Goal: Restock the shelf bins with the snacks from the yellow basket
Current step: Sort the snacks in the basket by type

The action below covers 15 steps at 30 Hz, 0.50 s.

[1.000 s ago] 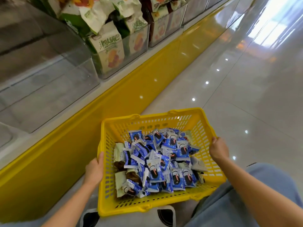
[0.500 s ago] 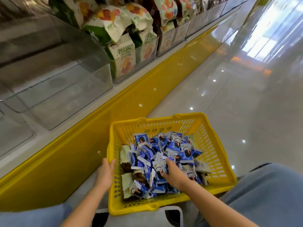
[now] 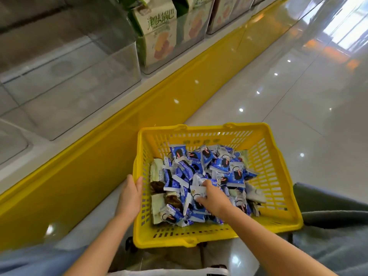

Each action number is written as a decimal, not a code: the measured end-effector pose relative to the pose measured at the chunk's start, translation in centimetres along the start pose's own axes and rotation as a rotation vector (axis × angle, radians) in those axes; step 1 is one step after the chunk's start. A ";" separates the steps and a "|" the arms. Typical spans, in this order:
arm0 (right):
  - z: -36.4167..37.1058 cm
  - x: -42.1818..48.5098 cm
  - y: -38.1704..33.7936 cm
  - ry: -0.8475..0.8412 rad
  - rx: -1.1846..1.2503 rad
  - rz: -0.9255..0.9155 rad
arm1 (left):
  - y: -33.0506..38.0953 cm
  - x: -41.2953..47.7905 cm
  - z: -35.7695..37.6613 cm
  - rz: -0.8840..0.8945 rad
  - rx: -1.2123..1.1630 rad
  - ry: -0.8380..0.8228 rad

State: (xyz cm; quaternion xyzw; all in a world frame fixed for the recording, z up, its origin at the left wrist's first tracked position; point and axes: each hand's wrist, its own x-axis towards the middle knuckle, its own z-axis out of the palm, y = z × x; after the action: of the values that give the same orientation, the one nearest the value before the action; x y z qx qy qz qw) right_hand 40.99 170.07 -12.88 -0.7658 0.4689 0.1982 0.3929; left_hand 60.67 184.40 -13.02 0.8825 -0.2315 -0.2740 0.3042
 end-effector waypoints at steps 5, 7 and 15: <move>0.0 -0.9 0.5 0.142 0.133 -0.036 | 0.1 0.0 0.1 -0.016 -0.003 0.014; -0.2 -1.8 0.3 0.230 0.167 -0.062 | 0.6 -0.3 -0.1 -0.041 0.029 -0.010; -0.9 -6.1 -3.0 0.210 0.354 -0.287 | 5.1 -4.9 -0.2 0.381 -0.004 -0.195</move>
State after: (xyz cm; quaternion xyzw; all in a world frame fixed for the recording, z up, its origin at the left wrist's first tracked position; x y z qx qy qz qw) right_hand 40.60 173.54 -7.01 -0.7602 0.4209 -0.0255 0.4942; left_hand 55.96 183.67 -7.82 0.7917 -0.4218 -0.2959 0.3283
